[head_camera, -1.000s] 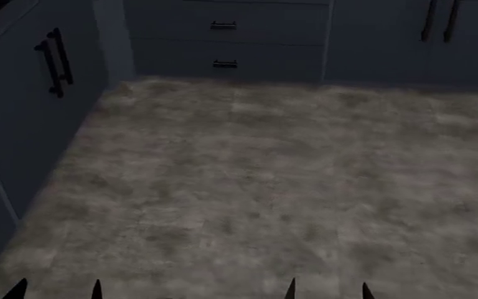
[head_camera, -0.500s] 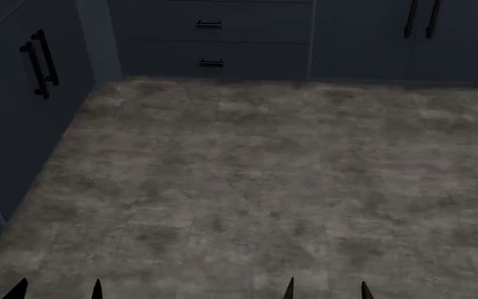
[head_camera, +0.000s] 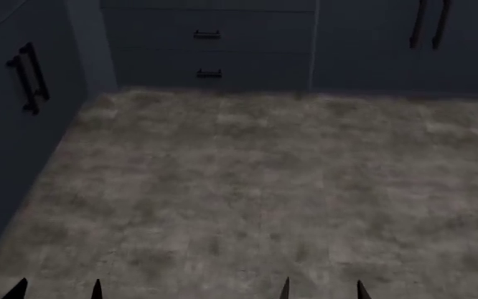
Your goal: Navigate to the shelves.
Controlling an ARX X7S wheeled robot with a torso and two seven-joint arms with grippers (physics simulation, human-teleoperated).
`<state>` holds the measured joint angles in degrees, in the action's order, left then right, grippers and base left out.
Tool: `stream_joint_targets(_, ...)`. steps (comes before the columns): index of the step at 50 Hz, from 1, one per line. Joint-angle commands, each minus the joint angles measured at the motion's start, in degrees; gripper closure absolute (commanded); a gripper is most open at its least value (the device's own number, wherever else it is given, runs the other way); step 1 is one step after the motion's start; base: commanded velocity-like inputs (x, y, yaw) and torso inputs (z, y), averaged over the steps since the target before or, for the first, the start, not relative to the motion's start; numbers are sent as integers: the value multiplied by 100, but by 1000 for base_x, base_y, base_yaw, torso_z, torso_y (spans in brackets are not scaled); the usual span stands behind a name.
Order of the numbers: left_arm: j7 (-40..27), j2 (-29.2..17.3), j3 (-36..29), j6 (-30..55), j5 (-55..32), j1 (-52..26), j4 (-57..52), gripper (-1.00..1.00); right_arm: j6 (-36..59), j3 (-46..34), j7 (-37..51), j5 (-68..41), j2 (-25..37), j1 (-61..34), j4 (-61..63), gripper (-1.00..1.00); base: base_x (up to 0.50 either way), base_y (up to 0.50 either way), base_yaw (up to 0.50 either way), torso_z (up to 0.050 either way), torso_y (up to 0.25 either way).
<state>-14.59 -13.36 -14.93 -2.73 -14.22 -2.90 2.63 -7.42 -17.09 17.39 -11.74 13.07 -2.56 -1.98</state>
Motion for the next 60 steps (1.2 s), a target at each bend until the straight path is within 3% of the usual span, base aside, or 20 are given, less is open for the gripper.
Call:
stream_joint_targets(1,-20,-1,-22,-18,-16,-39,54,-100,-57,-24,-18,-52,23,-18,-32,-100,18,-394,0,0,0)
stream_joint_targets(60,-108,-100,-141,-93,-118,-63,87,-100,-204,-157,105,-106,112,-43,-61,-100,23,-487,0,0,0)
